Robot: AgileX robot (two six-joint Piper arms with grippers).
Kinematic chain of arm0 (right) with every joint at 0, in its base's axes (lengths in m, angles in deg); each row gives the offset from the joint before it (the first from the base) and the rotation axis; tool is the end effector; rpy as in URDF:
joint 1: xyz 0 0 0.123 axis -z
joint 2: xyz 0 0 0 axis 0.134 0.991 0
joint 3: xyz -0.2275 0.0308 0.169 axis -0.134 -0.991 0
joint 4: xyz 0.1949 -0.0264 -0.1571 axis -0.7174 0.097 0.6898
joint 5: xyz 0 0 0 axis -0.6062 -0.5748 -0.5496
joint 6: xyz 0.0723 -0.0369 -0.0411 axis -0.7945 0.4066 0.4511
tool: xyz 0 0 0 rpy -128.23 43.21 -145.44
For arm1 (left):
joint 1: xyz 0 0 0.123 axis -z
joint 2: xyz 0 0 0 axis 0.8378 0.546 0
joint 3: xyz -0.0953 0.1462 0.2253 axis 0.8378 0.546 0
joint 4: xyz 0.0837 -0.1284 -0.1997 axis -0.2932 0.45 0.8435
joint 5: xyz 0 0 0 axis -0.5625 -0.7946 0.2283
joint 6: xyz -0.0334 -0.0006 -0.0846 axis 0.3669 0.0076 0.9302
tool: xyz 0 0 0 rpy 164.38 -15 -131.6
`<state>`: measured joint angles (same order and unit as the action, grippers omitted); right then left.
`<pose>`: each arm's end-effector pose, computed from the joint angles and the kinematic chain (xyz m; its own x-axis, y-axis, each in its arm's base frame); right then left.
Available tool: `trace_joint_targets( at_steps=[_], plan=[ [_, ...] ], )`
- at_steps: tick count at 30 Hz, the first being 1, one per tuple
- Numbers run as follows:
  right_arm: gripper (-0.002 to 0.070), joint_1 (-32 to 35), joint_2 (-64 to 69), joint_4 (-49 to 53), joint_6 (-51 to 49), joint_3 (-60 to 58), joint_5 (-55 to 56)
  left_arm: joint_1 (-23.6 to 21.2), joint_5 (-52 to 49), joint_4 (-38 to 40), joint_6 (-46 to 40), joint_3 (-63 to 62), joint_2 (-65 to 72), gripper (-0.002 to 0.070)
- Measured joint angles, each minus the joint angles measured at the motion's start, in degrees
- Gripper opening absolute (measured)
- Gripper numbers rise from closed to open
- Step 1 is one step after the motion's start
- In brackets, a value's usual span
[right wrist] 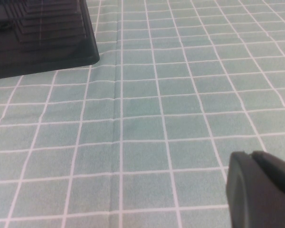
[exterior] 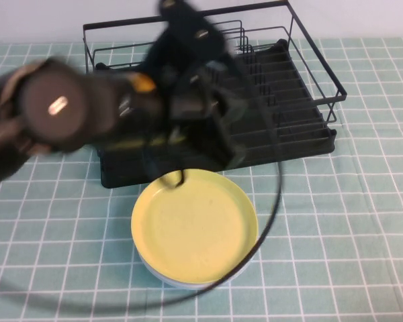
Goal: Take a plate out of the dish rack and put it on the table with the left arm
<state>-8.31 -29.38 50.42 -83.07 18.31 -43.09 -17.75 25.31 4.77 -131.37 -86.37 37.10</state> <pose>0.0530 0.0000 0.1721 -0.2756 0.0701 -0.9587 0.0155 0.9975 0.0685 0.2432 -0.2198 0.3526 -0.0845 0.4944 -0.8651 0.8245 0.5223 0.2179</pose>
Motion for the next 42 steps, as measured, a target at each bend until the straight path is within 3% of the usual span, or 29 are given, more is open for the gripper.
trace_joint_targets(
  at_steps=[11,17,25,30,37,42],
  plan=[
    [-0.0018,0.0,0.0,0.0,0.0,0.0,0.0,0.0,13.4,-0.9,8.6,26.4,-25.5,0.0000],
    [-0.0018,0.0,0.0,0.0,0.0,0.0,0.0,0.0,12.2,-0.9,9.2,32.6,-33.6,0.0000],
    [-0.0018,0.0,0.0,0.0,0.0,0.0,0.0,0.0,12.5,-0.9,9.6,34.9,-34.1,0.0000],
    [-0.0018,0.0,0.0,0.0,0.0,0.0,0.0,-3.0,13.1,-1.1,9.6,35.1,-34.9,0.0000],
    [-0.0018,0.0,0.0,0.0,0.0,0.0,0.0,-10.5,17.8,0.6,9.8,43.4,-38.1,-0.0001],
    [-0.0018,0.0,0.0,0.0,0.0,0.0,0.0,-11.5,23.4,1.1,9.8,50.3,-44.5,-0.0001]
  ],
)
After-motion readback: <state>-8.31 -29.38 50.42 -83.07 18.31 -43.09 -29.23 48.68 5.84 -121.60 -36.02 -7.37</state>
